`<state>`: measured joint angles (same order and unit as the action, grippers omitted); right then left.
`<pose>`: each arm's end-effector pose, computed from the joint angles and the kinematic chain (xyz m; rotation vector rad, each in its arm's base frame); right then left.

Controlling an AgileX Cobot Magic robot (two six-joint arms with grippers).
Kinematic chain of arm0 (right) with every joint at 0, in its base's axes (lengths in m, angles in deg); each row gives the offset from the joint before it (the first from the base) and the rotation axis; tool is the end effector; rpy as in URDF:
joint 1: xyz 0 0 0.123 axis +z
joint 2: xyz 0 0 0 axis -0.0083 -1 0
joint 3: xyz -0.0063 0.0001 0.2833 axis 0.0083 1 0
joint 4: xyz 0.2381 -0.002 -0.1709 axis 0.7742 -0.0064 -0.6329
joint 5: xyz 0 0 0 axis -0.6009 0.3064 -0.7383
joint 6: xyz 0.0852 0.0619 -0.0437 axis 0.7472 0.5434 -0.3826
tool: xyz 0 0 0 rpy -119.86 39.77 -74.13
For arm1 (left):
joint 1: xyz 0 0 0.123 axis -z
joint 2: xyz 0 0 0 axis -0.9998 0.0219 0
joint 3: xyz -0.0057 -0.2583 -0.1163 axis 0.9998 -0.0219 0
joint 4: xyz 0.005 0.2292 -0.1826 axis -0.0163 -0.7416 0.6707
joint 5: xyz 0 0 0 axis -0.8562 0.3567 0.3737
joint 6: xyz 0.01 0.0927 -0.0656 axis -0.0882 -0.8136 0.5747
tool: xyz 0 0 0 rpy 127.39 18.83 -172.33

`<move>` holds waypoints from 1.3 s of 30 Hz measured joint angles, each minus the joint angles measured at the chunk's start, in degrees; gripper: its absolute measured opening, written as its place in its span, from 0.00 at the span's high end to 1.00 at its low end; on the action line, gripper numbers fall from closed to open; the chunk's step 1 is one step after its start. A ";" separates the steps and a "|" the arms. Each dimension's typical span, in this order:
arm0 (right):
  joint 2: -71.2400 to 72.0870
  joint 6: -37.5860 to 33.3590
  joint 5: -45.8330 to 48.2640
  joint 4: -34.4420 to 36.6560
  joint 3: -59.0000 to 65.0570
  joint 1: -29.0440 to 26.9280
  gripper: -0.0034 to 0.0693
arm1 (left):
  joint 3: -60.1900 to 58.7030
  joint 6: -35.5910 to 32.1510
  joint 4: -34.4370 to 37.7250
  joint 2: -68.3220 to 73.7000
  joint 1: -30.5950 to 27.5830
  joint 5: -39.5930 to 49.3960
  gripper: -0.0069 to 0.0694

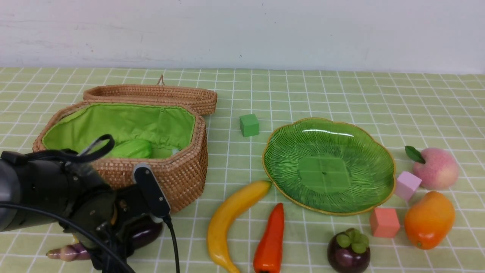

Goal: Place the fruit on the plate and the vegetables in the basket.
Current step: Use the left arm to grab an eggplant and put it into the left basket

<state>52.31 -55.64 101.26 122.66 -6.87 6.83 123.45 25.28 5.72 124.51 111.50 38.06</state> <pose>0.0973 0.0915 0.3612 -0.9209 1.8429 0.6693 0.2976 -0.0990 0.1096 1.3350 2.4786 0.3477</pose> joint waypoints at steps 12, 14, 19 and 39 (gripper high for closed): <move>0.00 -0.05 -5.67 -0.01 0.00 0.00 0.92 | 0.00 0.00 5.37 -19.94 7.19 15.40 0.41; 0.00 -0.05 -7.41 -0.01 0.00 0.00 0.92 | 0.00 0.00 5.43 -21.61 7.19 16.15 0.41; 0.00 -0.68 -16.91 3.13 0.00 0.00 0.92 | 2.38 0.00 5.62 -27.33 7.19 18.32 0.41; 0.00 -9.29 -19.65 13.33 0.00 0.00 0.92 | 28.44 -1.48 -7.22 -1.44 -0.71 12.60 0.41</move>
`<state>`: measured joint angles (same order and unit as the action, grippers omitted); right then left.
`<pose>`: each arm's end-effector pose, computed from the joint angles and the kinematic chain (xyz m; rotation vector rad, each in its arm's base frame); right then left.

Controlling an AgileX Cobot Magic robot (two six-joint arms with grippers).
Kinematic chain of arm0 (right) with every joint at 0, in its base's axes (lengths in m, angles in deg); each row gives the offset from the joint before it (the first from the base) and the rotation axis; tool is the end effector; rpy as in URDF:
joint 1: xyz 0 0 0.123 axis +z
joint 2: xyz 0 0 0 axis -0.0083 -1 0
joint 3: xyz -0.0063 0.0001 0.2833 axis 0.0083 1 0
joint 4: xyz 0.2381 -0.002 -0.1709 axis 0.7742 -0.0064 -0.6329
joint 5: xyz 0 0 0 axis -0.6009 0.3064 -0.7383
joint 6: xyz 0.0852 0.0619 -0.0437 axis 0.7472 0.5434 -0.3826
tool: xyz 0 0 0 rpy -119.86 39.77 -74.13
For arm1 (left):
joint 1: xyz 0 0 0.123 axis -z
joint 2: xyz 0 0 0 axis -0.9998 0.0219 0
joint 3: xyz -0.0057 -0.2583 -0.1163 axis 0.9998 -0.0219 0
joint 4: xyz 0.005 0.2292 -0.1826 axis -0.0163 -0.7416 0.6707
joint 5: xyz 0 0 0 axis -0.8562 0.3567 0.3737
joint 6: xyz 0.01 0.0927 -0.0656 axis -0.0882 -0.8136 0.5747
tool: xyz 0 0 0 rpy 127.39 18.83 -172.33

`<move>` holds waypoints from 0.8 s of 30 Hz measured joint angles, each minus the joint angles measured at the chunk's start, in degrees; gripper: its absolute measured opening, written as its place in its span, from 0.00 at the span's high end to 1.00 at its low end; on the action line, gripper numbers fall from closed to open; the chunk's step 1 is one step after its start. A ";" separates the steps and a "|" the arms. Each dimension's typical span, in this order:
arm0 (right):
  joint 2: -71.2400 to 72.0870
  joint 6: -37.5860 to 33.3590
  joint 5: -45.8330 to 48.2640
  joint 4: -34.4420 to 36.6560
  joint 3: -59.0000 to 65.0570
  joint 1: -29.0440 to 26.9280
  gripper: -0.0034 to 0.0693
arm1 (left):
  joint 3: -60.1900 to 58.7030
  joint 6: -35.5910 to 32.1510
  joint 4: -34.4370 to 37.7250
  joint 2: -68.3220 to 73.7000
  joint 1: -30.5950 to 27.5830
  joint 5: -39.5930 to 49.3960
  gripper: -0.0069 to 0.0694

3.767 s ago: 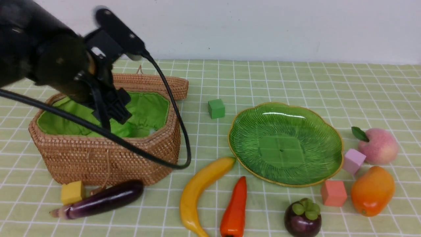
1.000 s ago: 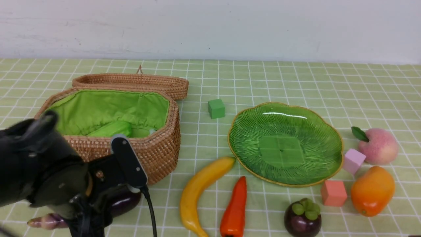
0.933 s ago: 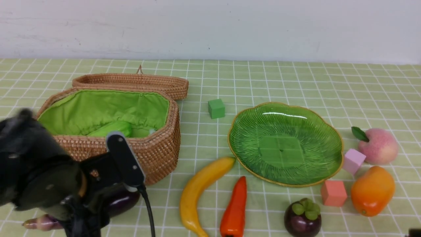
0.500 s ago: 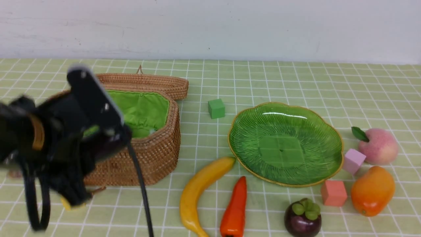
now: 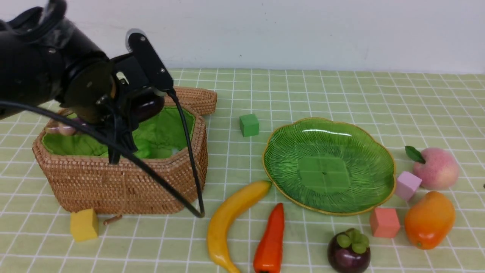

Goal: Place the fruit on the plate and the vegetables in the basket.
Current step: Use the left arm to grab an eggplant and put it into the left basket

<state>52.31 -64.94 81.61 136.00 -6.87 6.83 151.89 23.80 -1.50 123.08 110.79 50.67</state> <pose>0.1181 0.0876 0.4003 -0.6742 1.5342 0.6158 0.3850 -0.1119 0.2702 1.1421 2.1971 0.5868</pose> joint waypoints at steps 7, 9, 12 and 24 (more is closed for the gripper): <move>0.00 -0.11 0.18 0.00 0.00 0.00 0.92 | 0.13 -2.47 -1.21 1.03 -0.07 -3.33 0.41; 0.00 -0.11 0.24 0.00 0.00 0.00 0.92 | 0.21 -2.41 -1.87 1.08 -0.07 -4.02 0.41; 0.00 -0.11 0.24 0.00 0.00 0.00 0.92 | 0.20 -0.59 -2.51 1.08 -0.07 -4.38 0.37; 0.00 -0.11 0.33 -0.11 0.00 0.00 0.93 | 0.20 9.03 -4.37 -0.06 0.10 -2.22 0.06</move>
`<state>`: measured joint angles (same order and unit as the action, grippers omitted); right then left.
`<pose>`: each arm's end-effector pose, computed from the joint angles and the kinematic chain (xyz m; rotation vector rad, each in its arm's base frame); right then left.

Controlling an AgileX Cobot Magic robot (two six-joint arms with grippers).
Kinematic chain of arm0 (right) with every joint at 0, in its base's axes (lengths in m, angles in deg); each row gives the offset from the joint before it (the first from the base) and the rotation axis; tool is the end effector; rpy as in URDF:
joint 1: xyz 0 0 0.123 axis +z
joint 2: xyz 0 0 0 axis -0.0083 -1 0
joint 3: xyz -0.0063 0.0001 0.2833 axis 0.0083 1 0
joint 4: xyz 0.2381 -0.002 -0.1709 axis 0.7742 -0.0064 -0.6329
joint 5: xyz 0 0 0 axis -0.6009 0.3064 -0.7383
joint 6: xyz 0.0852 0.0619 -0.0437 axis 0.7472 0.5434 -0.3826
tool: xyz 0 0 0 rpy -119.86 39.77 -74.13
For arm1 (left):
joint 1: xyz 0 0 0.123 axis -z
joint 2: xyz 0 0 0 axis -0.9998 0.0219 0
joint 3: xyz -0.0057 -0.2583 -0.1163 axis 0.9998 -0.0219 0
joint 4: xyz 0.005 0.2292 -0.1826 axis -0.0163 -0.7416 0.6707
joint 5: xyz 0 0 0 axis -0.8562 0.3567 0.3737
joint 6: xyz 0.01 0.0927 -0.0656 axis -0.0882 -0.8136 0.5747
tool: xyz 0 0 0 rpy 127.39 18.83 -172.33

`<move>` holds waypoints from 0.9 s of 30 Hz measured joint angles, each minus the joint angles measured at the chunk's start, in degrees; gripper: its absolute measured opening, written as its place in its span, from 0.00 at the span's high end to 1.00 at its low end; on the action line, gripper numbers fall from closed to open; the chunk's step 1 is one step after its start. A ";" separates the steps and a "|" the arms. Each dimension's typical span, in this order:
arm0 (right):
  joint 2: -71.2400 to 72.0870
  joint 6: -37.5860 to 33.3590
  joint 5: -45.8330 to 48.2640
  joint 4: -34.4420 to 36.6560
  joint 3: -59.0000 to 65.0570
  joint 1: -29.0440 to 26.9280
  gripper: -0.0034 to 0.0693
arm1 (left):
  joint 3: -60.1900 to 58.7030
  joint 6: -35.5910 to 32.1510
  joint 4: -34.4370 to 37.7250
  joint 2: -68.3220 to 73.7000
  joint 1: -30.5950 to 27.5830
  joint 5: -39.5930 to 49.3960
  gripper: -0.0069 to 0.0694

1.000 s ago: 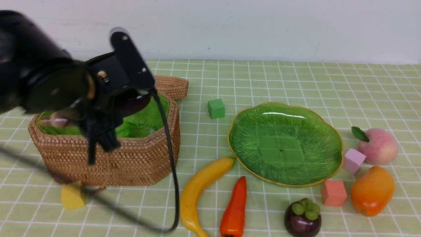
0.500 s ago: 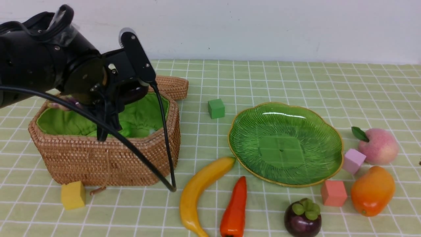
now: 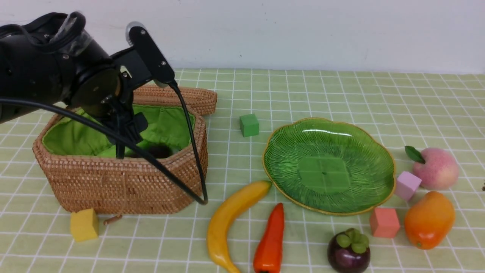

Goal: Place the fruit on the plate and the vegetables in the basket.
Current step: Use the left arm to grab an eggplant and put it into the left basket, then use the left arm to grab a banana and put it into the right plate

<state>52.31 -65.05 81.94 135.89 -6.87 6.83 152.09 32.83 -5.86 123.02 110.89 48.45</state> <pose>0.1178 0.0879 0.3998 -0.6814 1.5358 0.6157 0.3901 -0.1116 0.2770 0.9973 2.1808 0.5819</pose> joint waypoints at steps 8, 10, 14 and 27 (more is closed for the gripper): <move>0.00 0.43 0.02 -2.16 0.00 0.00 0.93 | 0.07 10.81 12.23 -8.22 6.38 5.02 0.60; 0.00 1.07 0.07 -3.10 0.00 0.00 0.93 | 0.21 12.53 17.85 -9.20 9.63 8.02 0.80; 0.00 3.82 0.69 -6.12 0.00 0.00 0.93 | 0.29 14.99 28.45 -8.02 15.90 16.08 0.93; 0.00 10.72 8.97 -11.09 0.00 0.00 0.93 | 0.29 15.86 32.98 7.77 20.94 9.51 0.37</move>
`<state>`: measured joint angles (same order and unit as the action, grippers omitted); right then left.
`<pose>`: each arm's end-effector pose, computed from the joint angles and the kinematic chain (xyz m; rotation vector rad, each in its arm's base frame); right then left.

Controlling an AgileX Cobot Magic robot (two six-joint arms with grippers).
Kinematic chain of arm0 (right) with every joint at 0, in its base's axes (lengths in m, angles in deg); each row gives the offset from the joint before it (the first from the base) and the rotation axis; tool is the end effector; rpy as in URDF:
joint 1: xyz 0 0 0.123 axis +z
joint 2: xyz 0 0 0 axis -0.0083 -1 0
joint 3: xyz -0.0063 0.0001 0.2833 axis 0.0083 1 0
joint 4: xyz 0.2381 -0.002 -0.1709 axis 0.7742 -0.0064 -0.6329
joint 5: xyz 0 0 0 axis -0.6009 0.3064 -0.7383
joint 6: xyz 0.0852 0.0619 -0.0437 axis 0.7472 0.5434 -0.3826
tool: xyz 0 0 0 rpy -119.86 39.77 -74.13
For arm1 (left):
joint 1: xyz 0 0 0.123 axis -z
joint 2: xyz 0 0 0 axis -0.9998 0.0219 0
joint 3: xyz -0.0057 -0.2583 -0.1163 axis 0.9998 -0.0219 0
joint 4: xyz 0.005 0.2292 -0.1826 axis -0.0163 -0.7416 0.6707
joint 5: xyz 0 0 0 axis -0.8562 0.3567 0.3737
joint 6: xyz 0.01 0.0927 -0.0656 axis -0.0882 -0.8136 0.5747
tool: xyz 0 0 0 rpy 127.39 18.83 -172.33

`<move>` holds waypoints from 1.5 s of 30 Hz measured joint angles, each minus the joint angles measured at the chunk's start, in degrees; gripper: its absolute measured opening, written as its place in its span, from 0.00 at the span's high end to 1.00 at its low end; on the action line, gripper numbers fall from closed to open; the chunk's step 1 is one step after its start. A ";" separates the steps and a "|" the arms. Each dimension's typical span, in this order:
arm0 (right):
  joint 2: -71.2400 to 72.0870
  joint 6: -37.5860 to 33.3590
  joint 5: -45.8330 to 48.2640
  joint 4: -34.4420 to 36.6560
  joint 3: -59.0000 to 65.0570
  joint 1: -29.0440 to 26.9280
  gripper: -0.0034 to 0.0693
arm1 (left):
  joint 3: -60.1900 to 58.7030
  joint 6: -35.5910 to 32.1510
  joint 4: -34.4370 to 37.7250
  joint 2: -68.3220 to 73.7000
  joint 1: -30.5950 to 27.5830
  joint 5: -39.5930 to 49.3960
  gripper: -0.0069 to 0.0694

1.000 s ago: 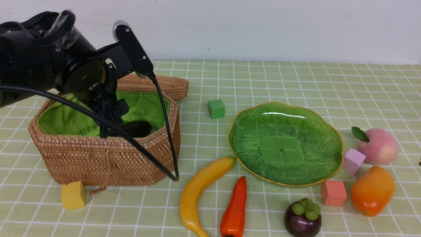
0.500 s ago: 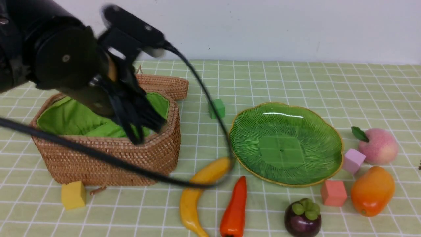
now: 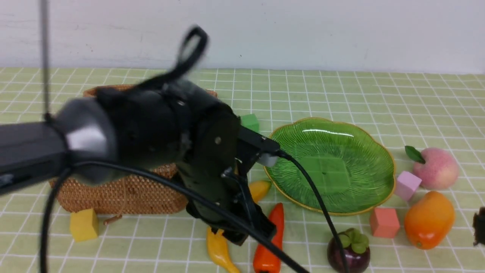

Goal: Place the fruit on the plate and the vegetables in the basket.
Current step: Use the left arm to grab a banana and put it into the right plate

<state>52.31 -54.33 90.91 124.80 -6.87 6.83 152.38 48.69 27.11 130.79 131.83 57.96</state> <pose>0.1116 0.0876 0.3759 -0.7438 1.7555 0.6338 0.2948 -0.2691 0.2018 0.8594 2.6761 -0.1522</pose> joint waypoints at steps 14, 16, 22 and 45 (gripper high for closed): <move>0.00 13.01 10.06 -13.45 0.00 0.00 0.93 | 0.09 -0.28 -9.82 4.94 0.00 -11.65 0.26; 0.00 13.13 10.20 -13.50 0.00 0.00 0.92 | 0.14 -0.34 -10.95 5.53 0.00 -12.84 0.26; 0.00 13.20 10.20 -13.31 0.00 0.00 0.92 | 0.54 -0.34 -16.00 7.78 0.00 -14.31 0.26; 0.00 11.81 10.42 -11.20 0.00 0.00 0.91 | 0.58 -0.34 -19.47 13.49 -0.06 -14.98 0.50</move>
<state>52.31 -42.52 101.33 113.60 -6.87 6.83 152.96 48.36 7.64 144.28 131.77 42.98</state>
